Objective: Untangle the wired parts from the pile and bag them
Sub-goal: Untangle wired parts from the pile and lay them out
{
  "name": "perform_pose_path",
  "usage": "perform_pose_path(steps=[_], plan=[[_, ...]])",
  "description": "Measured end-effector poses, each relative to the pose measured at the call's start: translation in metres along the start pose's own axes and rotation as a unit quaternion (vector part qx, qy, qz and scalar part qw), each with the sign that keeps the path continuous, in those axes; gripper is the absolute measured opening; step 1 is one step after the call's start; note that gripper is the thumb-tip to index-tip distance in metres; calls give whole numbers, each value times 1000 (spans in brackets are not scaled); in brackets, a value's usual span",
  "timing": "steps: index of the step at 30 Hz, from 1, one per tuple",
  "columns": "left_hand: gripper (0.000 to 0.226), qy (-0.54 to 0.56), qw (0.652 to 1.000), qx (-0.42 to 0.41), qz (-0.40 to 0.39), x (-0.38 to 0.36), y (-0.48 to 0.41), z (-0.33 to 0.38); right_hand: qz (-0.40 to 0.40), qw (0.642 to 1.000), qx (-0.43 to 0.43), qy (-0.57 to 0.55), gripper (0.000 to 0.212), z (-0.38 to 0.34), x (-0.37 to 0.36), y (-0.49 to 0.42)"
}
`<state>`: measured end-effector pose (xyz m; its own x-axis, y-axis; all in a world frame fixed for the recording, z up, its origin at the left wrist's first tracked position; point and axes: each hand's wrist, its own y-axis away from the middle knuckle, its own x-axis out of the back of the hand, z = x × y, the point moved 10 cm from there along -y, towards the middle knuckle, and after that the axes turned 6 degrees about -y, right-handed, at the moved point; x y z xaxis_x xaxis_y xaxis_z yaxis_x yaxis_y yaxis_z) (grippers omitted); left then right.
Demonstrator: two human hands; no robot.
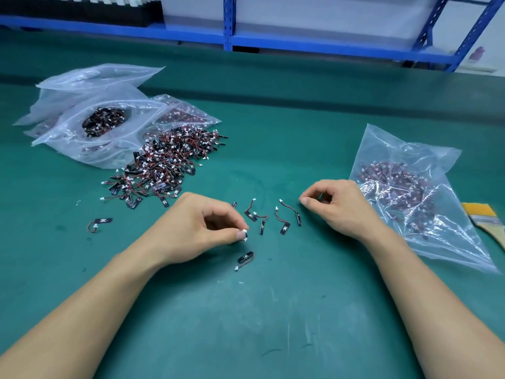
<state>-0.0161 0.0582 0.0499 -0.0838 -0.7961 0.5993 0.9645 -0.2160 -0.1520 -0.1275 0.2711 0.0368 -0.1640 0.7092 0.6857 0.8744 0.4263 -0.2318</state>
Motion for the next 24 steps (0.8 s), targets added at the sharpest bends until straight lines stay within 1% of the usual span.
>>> perform_pose_path(steps=[4, 7, 11, 18, 24], plan=[[11, 14, 999, 13, 41, 10, -1, -2, -1, 1000, -2, 1, 11, 0, 1, 0], [12, 12, 999, 8, 48, 12, -1, 0, -2, 1000, -4, 1, 11, 1, 0, -1], [12, -4, 1000, -1, 20, 9, -1, 4, -2, 1000, -4, 0, 13, 2, 1, -1], [24, 13, 1000, 0, -17, 6, -1, 2, -8, 1000, -7, 5, 15, 1, -1, -1], [48, -5, 998, -38, -56, 2, 1, 11, -10, 1000, -3, 5, 19, 0, -1, -1]])
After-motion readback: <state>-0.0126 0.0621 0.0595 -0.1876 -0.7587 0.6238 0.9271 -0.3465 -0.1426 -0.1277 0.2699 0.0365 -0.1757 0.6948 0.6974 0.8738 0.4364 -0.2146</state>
